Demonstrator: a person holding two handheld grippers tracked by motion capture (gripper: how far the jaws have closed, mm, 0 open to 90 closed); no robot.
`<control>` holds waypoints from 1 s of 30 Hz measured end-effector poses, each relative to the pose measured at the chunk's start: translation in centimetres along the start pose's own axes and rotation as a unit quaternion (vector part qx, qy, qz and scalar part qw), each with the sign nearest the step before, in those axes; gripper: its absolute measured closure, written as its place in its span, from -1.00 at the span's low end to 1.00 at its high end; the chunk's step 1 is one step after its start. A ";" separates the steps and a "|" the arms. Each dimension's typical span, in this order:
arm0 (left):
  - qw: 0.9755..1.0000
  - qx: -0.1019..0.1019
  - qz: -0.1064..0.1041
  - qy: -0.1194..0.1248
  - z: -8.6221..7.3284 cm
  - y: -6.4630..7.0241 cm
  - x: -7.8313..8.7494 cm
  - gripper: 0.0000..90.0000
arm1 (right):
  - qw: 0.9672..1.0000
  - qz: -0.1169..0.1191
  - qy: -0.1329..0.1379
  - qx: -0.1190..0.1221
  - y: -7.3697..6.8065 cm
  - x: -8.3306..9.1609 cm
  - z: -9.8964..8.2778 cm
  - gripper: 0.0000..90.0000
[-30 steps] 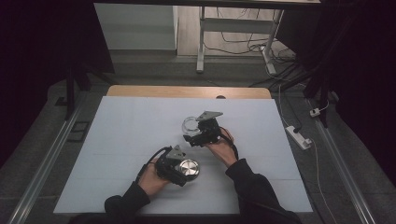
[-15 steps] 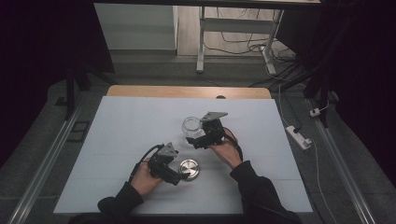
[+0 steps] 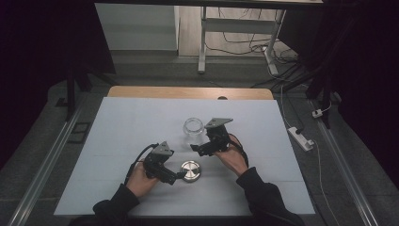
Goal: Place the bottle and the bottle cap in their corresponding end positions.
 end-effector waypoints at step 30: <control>0.999 0.019 0.036 0.016 -2.2 -0.6 4.6 -1.00 | 1.000 0.015 0.009 0.001 -2.6 4.5 -1.7 -1.00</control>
Point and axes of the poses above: each handheld gripper's, and its own axes: x roughly backward along the jaws, z roughly out of its top, y roughly to its right, the point moved 8 cm from there along -x, roughly forward along the jaws, and after that the axes turned 6 degrees about y, right-handed, at the moved point
